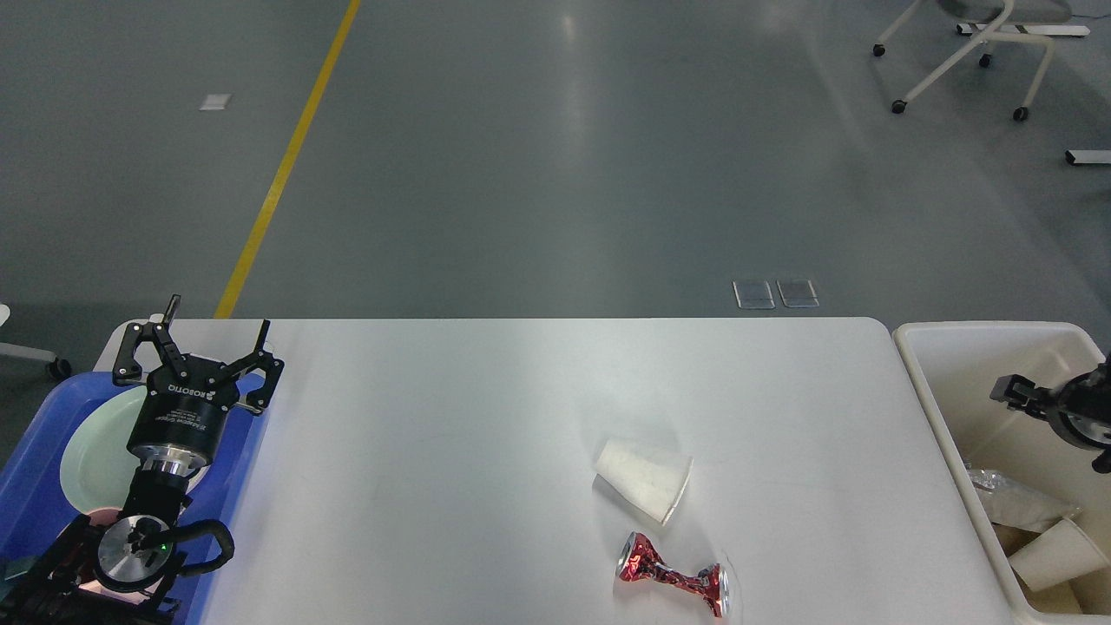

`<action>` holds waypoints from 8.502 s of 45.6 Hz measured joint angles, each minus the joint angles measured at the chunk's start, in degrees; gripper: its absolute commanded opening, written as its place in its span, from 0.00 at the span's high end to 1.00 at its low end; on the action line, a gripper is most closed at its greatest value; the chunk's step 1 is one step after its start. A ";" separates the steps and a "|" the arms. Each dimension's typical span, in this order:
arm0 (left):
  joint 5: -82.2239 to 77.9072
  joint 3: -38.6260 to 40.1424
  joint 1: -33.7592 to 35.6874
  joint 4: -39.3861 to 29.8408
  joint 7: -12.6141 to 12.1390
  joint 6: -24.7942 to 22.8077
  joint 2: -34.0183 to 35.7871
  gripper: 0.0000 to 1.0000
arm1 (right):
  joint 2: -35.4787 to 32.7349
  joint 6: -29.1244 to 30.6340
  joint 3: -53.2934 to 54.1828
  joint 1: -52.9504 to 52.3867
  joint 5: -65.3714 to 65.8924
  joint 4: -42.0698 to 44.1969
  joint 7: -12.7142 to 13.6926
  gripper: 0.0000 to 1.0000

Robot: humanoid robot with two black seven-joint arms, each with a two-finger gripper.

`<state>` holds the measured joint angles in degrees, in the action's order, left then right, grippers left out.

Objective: Tidy desktop
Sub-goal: 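Release the paper cup inside the bin, then raise the right gripper and move it toward the white stick, then lower the right gripper and grasp the white stick, then lift the white stick and carry it over the bin, then lower the white stick into the bin and release it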

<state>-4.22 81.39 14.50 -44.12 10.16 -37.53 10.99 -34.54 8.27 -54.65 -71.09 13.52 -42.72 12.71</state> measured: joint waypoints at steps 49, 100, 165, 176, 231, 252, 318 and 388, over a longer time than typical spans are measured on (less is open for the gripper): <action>0.00 0.00 0.00 0.00 0.00 0.00 -0.06 0.04 | 11.44 34.26 -14.88 -75.42 -17.86 -53.72 5.28 0.08; 0.00 0.00 0.00 0.00 0.00 0.00 0.00 0.04 | 21.63 26.13 3.08 -51.53 -10.53 -39.51 4.54 0.03; 0.00 0.00 0.00 0.00 0.00 0.00 0.00 0.04 | 38.20 -2.88 8.22 0.44 46.74 -3.29 -21.12 0.10; 0.00 0.00 0.00 0.00 0.00 0.00 0.00 0.04 | 38.76 -3.25 5.72 3.37 46.94 -0.15 -20.99 0.10; 0.00 0.00 0.00 0.00 0.03 0.00 0.00 0.04 | 34.73 -2.24 3.67 -2.47 39.72 -6.11 -20.40 1.00; 0.00 0.00 0.00 0.00 -0.03 0.00 0.00 0.04 | 27.02 10.41 3.30 -22.62 24.06 -20.04 -20.44 1.00; 0.01 0.00 0.00 0.00 0.01 0.00 -0.03 0.04 | 1.24 23.14 -24.65 -43.09 -7.82 -22.04 -15.50 1.00; 0.00 0.00 0.00 0.00 0.00 0.00 -0.01 0.04 | 12.94 -17.80 13.13 39.75 -8.69 35.01 -12.45 1.00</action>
<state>-4.22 81.39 14.50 -44.12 10.16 -37.53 10.98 -21.60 -9.54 -41.53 -31.34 4.83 -7.71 0.26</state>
